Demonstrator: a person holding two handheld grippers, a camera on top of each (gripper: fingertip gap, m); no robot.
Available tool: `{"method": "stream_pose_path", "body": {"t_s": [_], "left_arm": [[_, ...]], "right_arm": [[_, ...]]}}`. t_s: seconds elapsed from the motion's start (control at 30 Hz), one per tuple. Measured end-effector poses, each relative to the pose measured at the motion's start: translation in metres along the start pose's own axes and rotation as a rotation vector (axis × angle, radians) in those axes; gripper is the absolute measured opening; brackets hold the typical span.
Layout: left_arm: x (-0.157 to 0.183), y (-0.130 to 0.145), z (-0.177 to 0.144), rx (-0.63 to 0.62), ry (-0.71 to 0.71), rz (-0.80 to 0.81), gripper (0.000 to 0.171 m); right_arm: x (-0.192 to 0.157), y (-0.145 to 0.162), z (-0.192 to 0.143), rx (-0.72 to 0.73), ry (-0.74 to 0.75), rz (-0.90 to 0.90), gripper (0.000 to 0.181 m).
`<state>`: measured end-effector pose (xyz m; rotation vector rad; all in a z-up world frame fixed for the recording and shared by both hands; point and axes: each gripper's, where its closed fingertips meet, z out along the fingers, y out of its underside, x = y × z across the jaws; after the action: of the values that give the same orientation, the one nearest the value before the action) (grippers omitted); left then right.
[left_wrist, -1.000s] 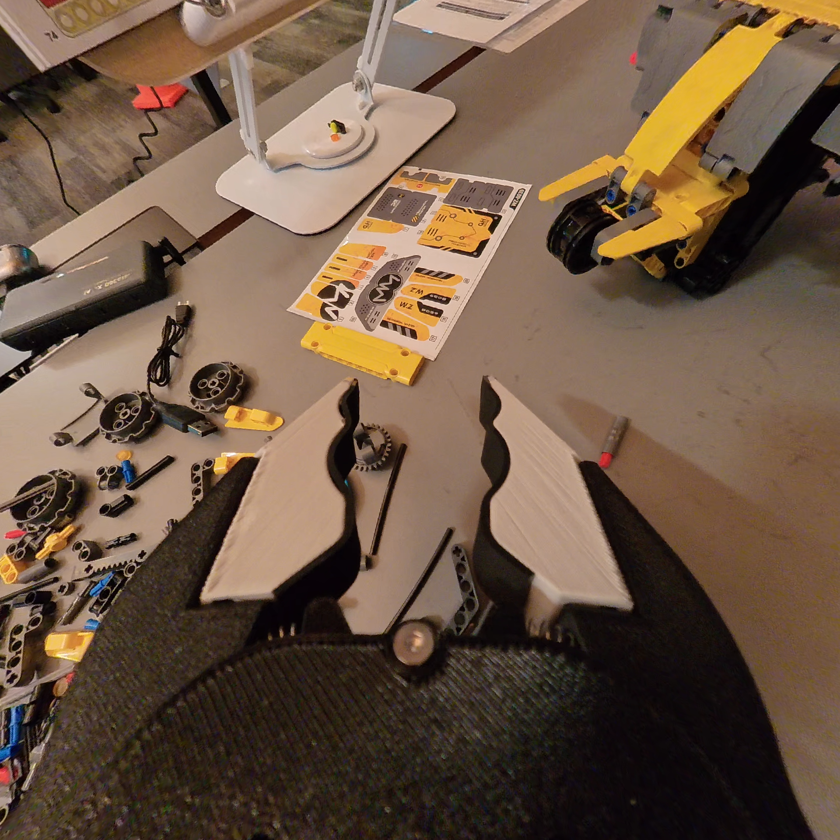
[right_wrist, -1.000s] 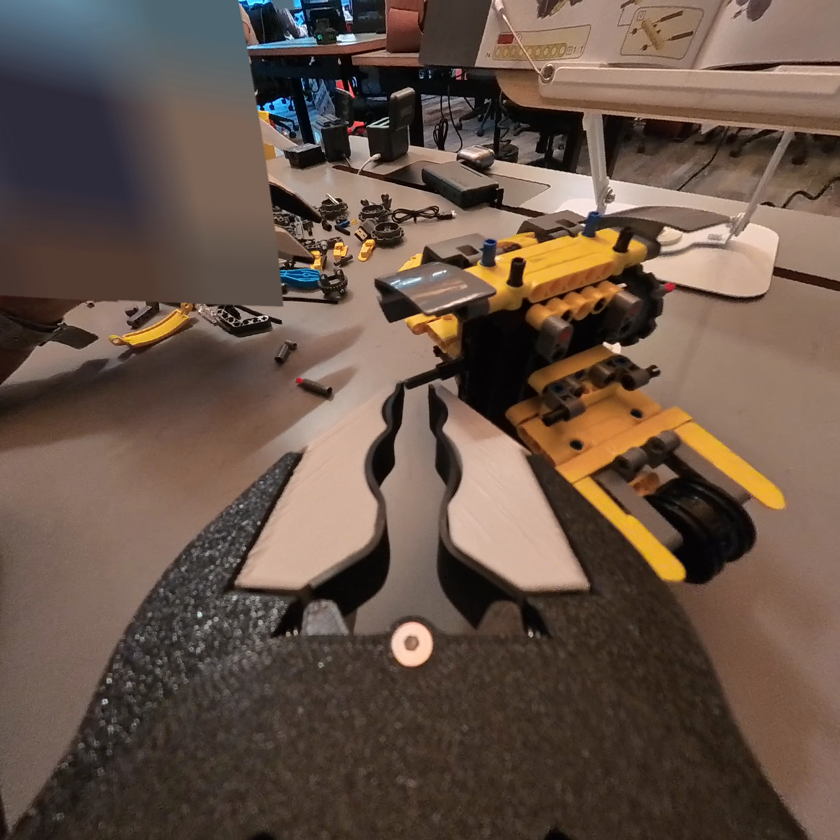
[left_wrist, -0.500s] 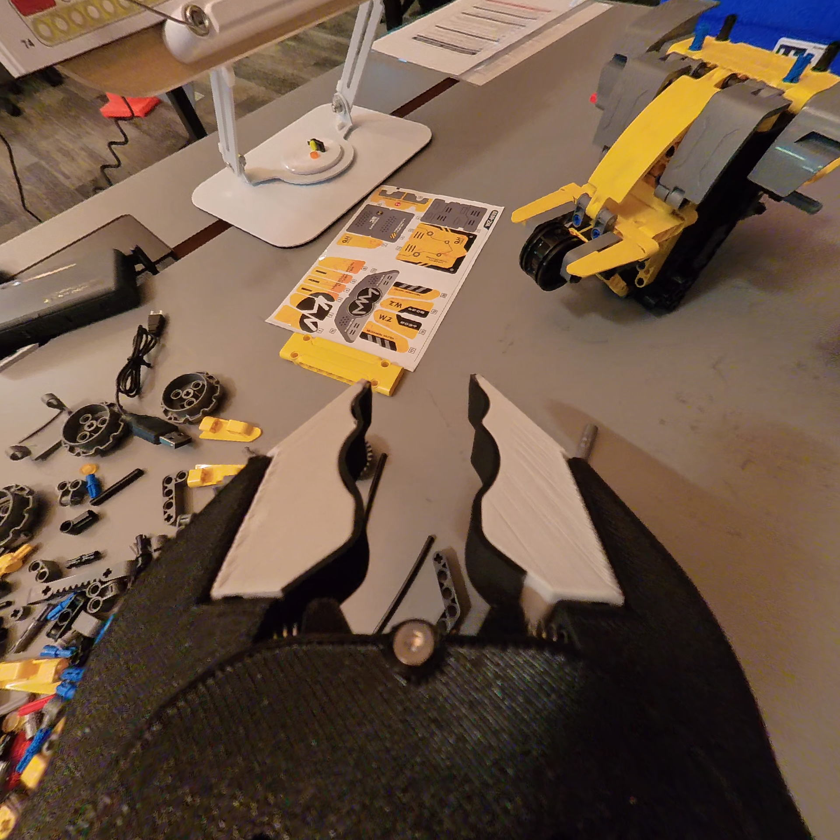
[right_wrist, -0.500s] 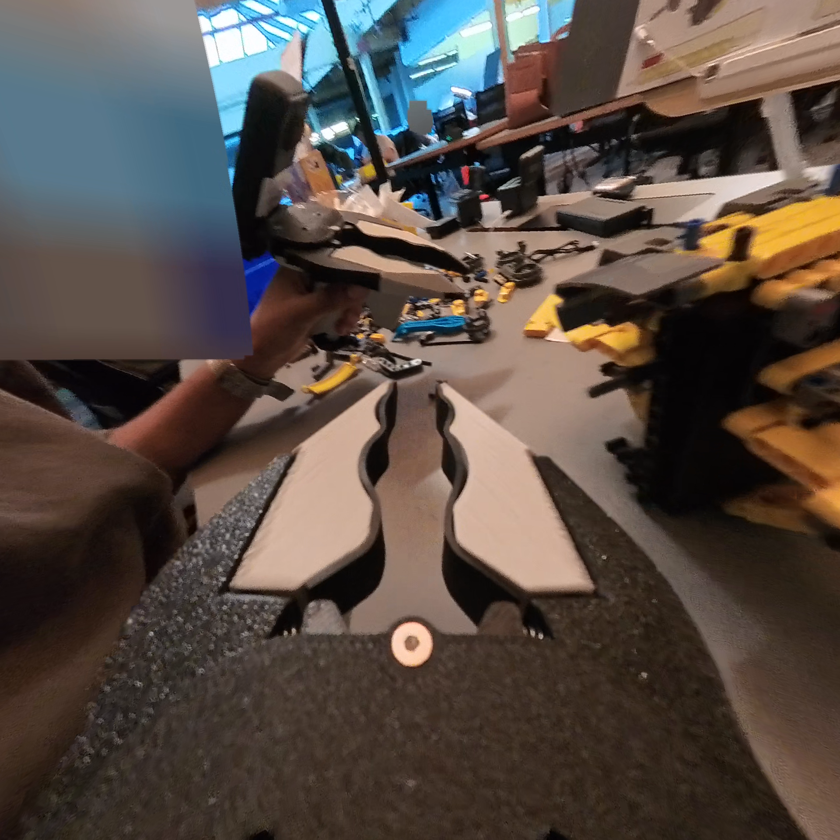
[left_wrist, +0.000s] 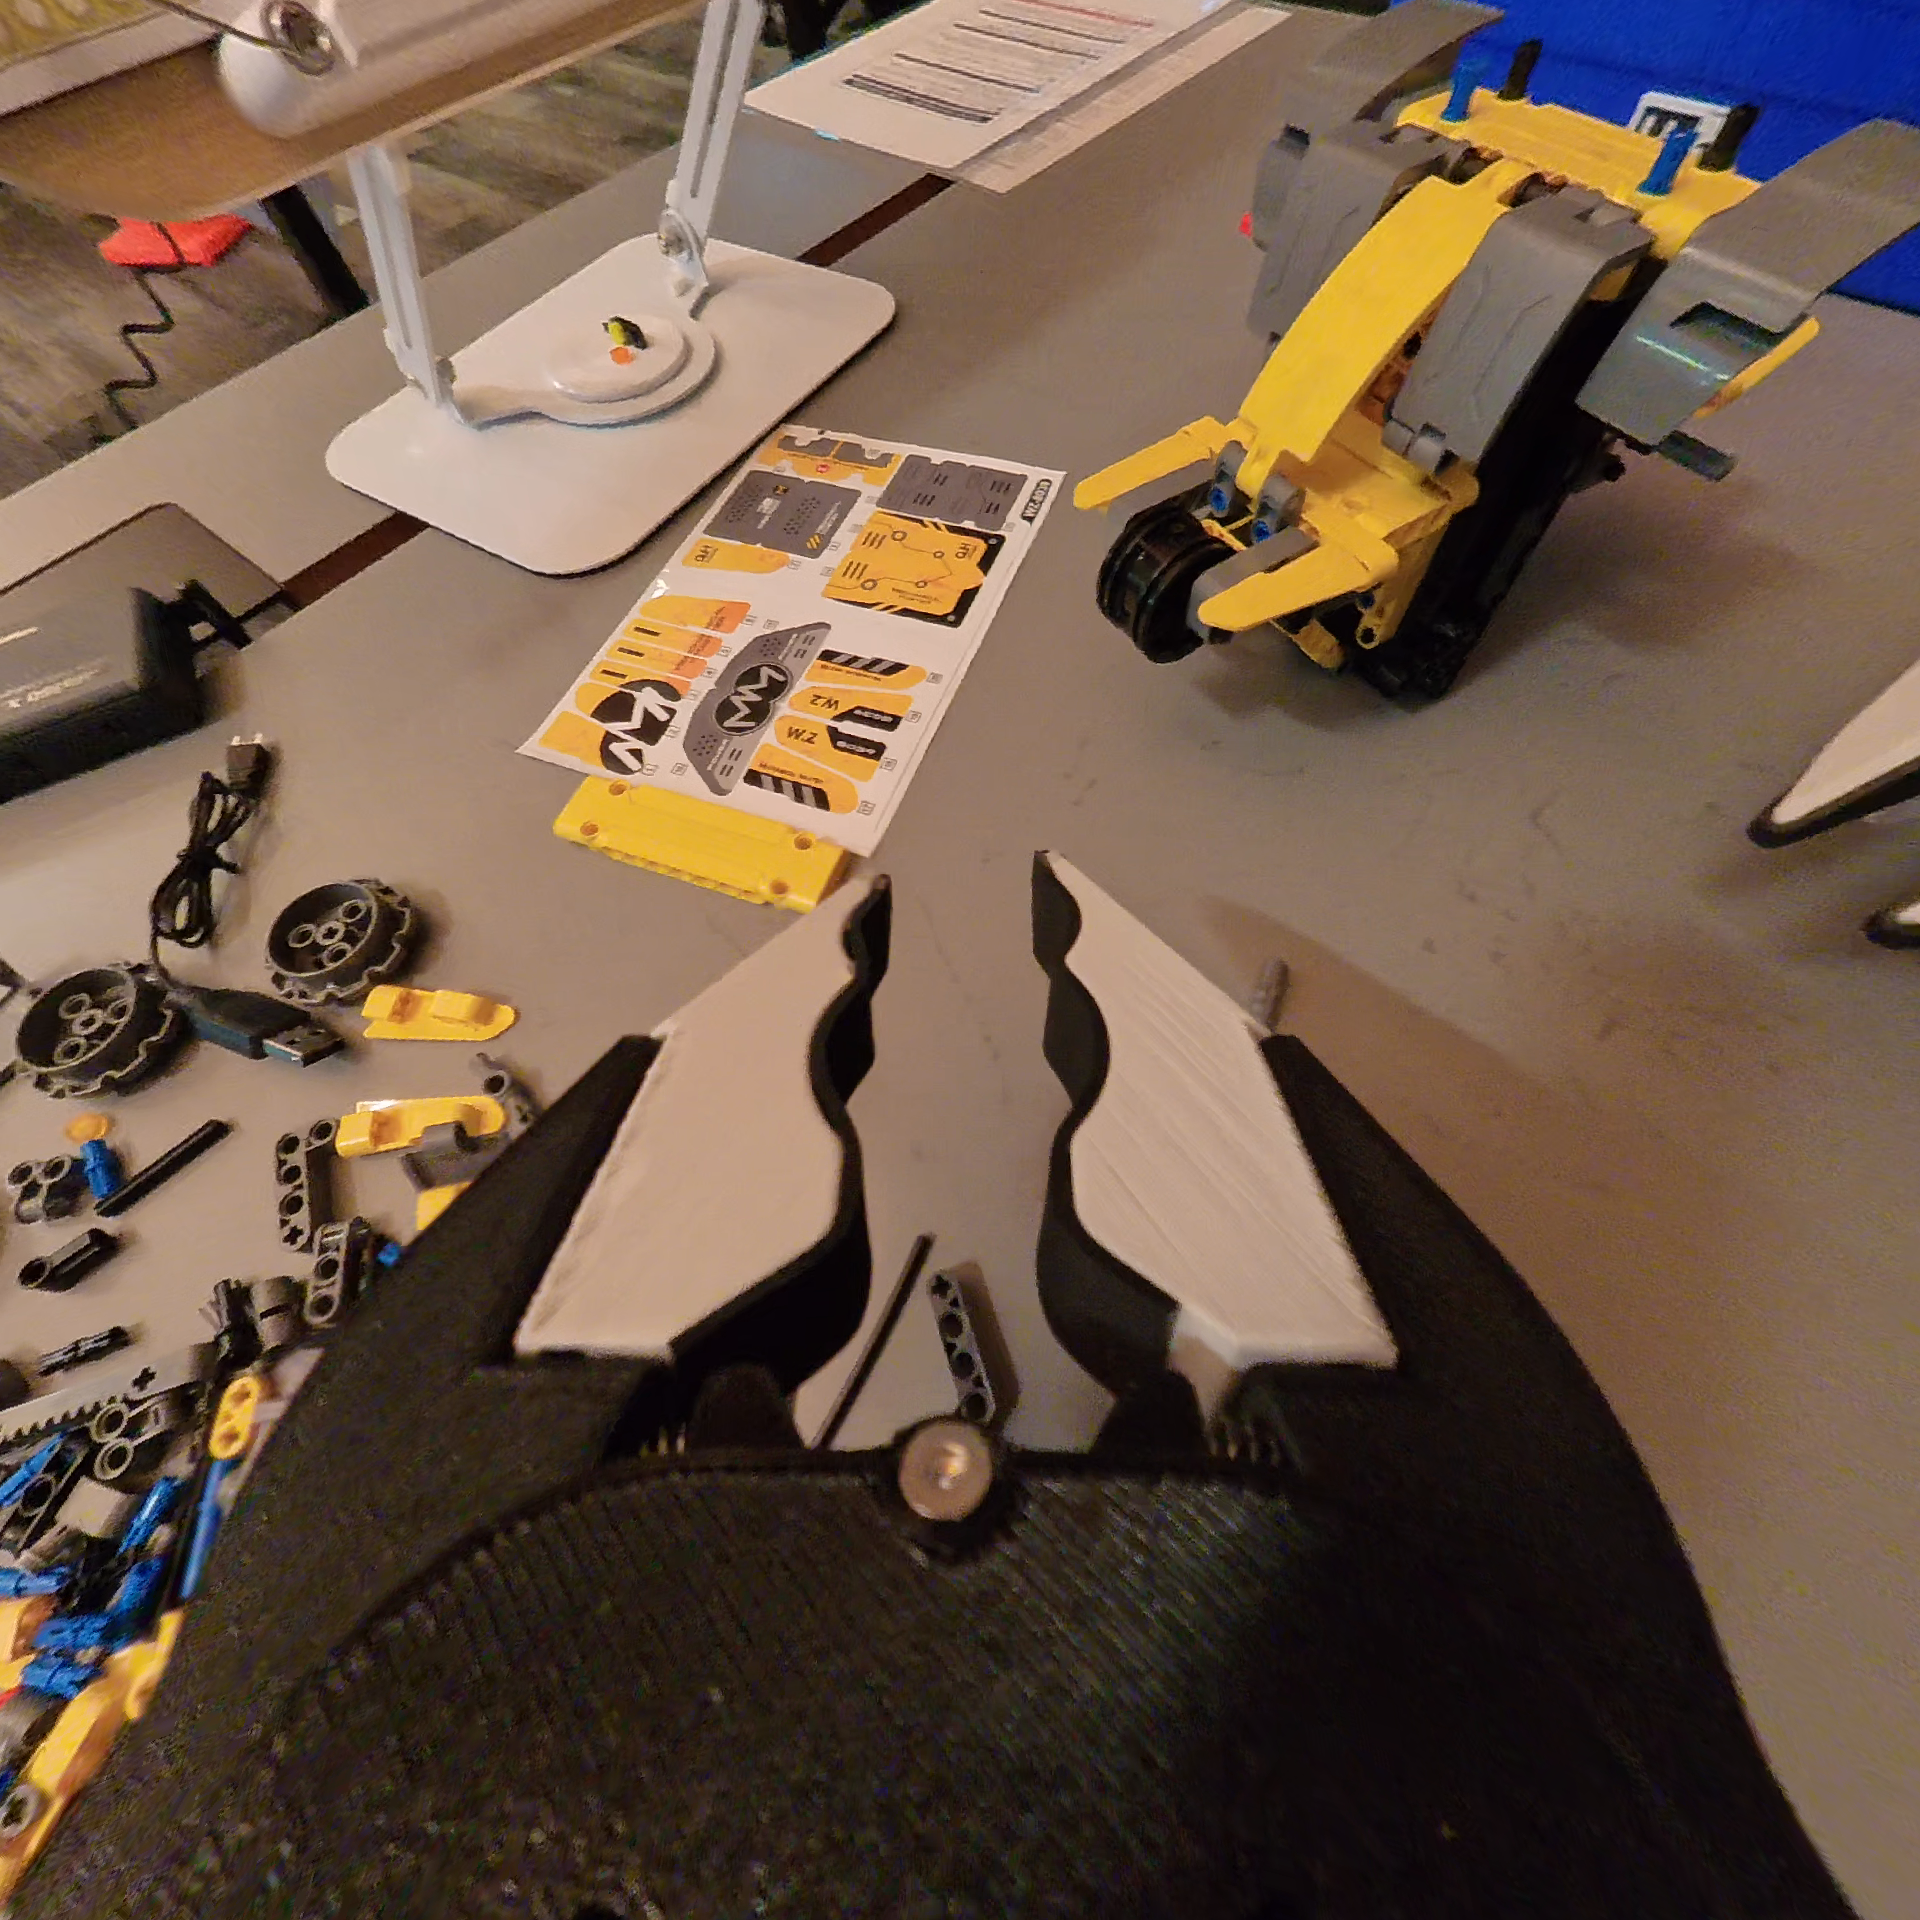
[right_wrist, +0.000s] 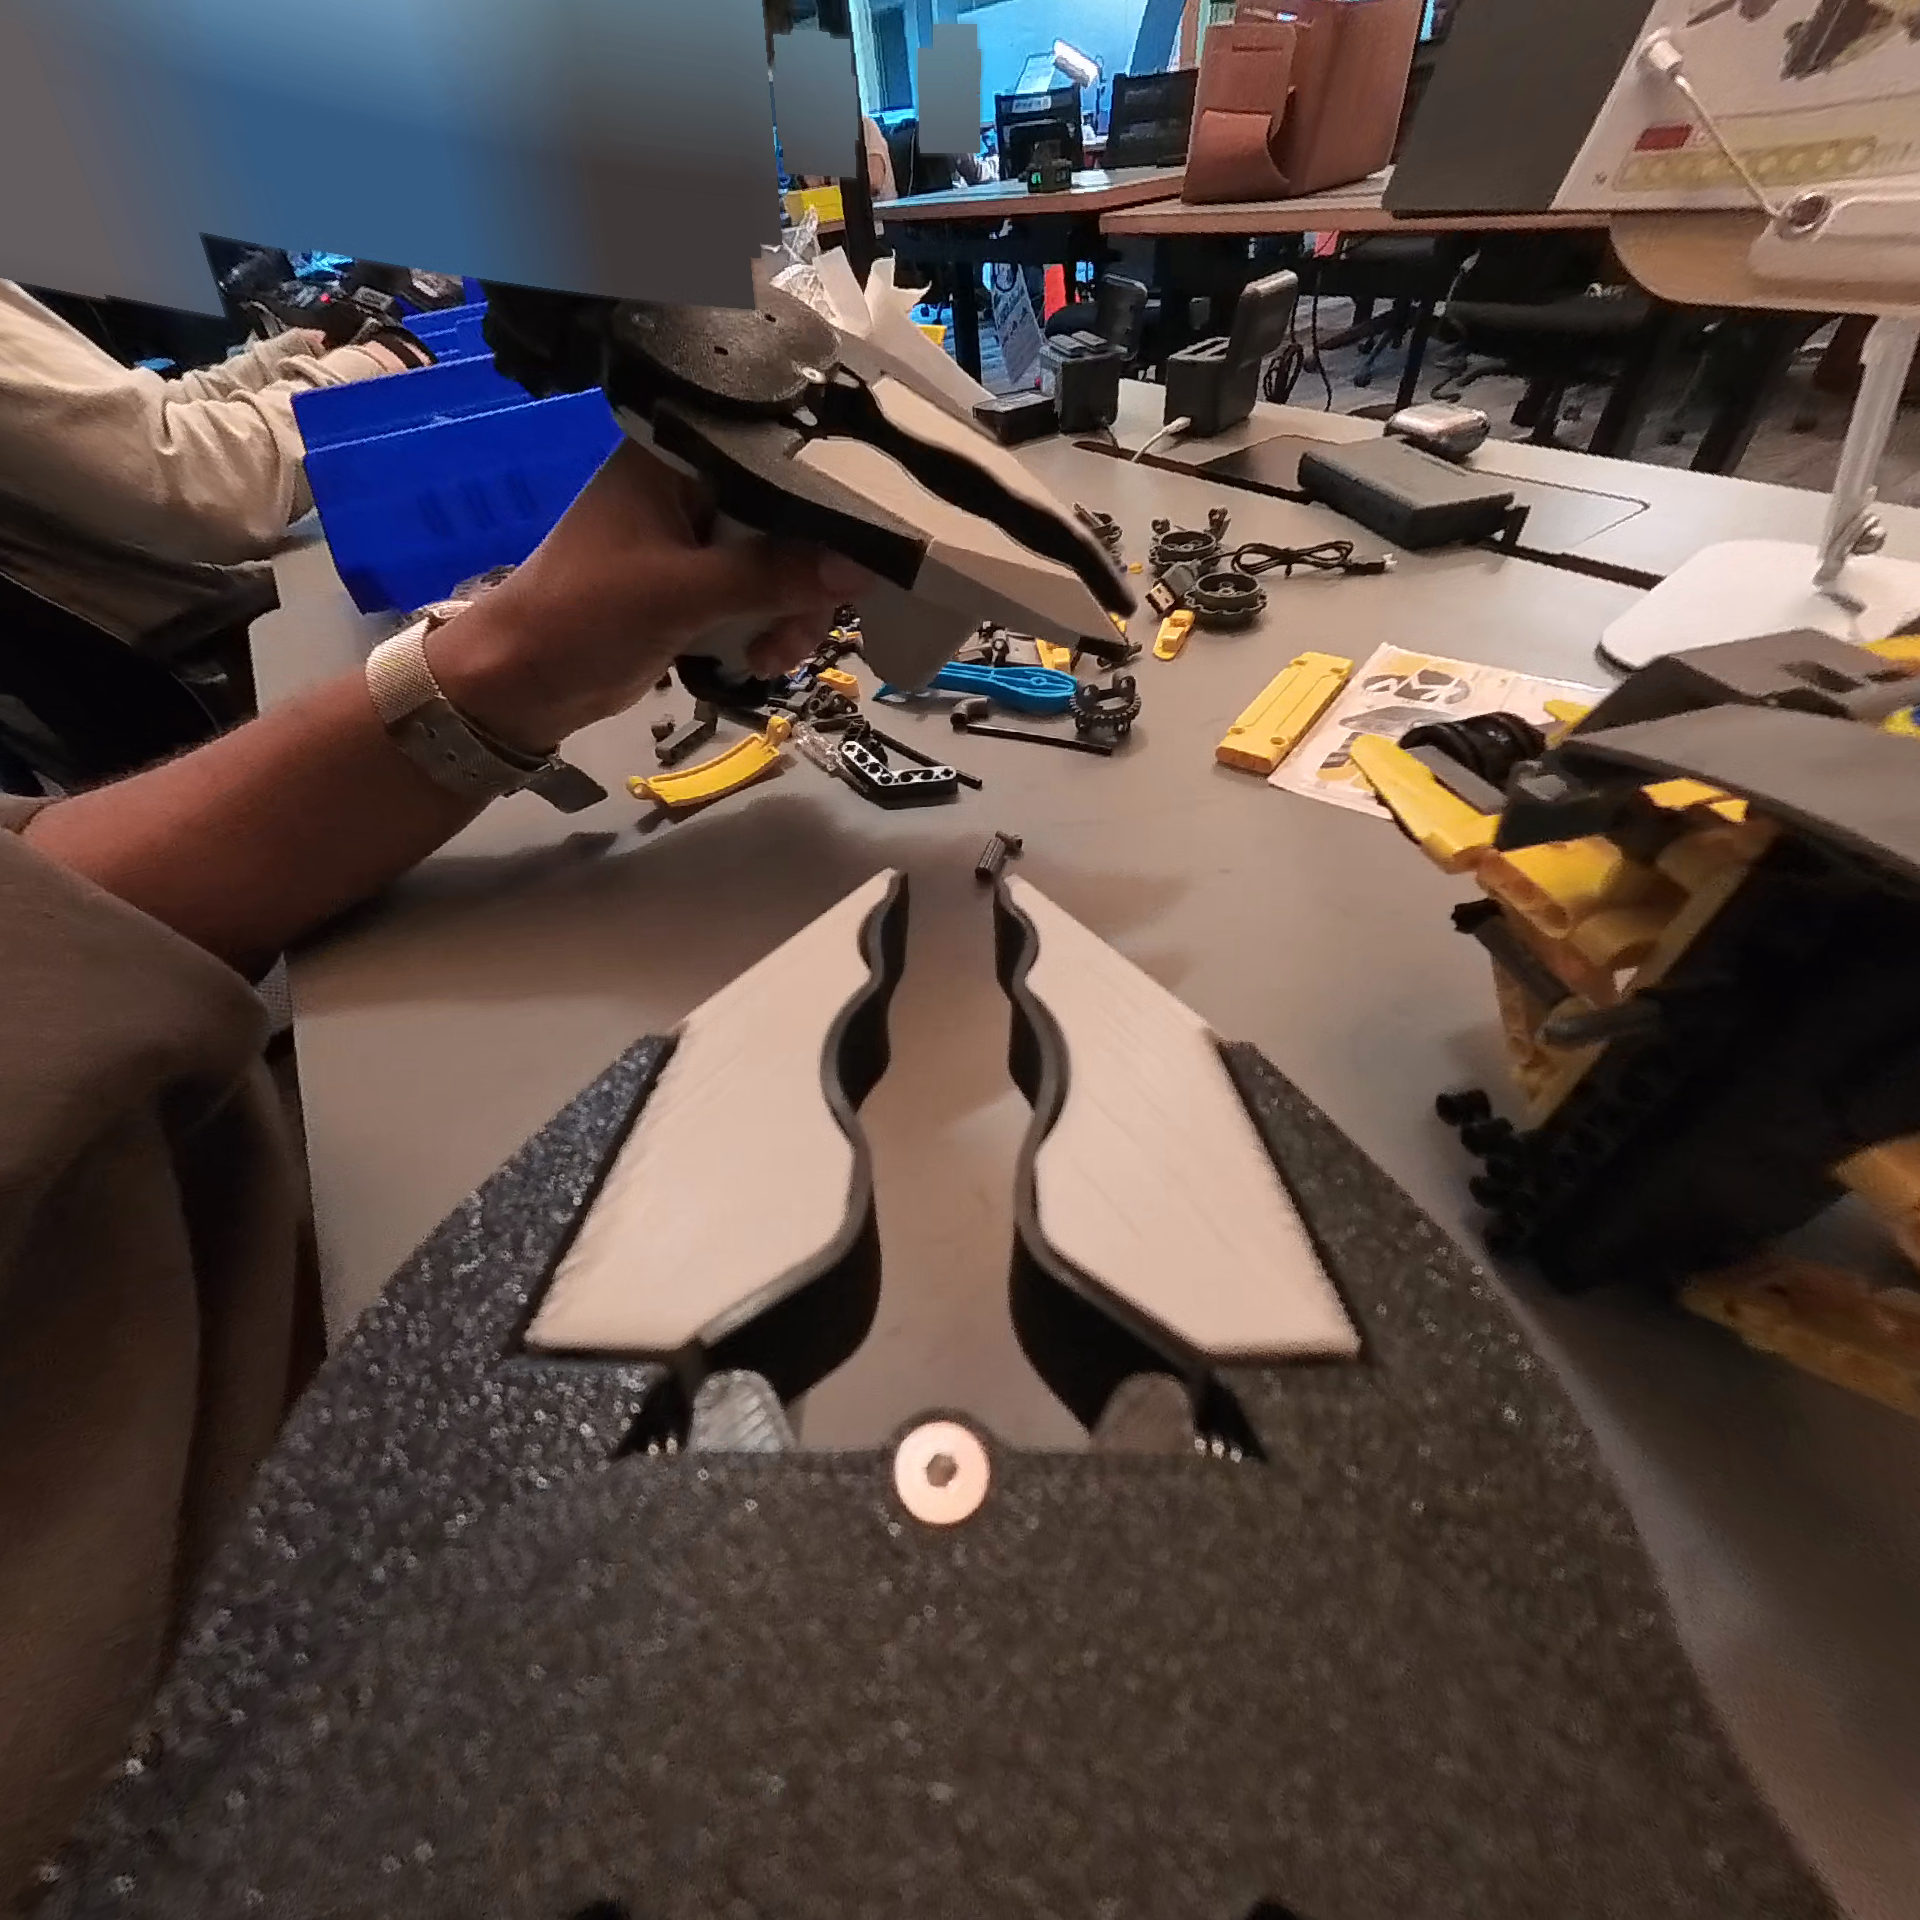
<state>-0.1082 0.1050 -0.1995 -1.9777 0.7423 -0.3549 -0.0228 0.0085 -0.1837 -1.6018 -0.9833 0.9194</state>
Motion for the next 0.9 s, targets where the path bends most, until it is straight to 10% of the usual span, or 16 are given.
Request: {"method": "stream_pose_path", "body": {"t_s": [0.9], "left_arm": [[0.005, -0.002, -0.001, 0.018, 0.052, -0.039, 0.028]], "right_arm": [[0.009, -0.006, 0.038, -0.027, -0.015, -0.093, 0.019]]}}
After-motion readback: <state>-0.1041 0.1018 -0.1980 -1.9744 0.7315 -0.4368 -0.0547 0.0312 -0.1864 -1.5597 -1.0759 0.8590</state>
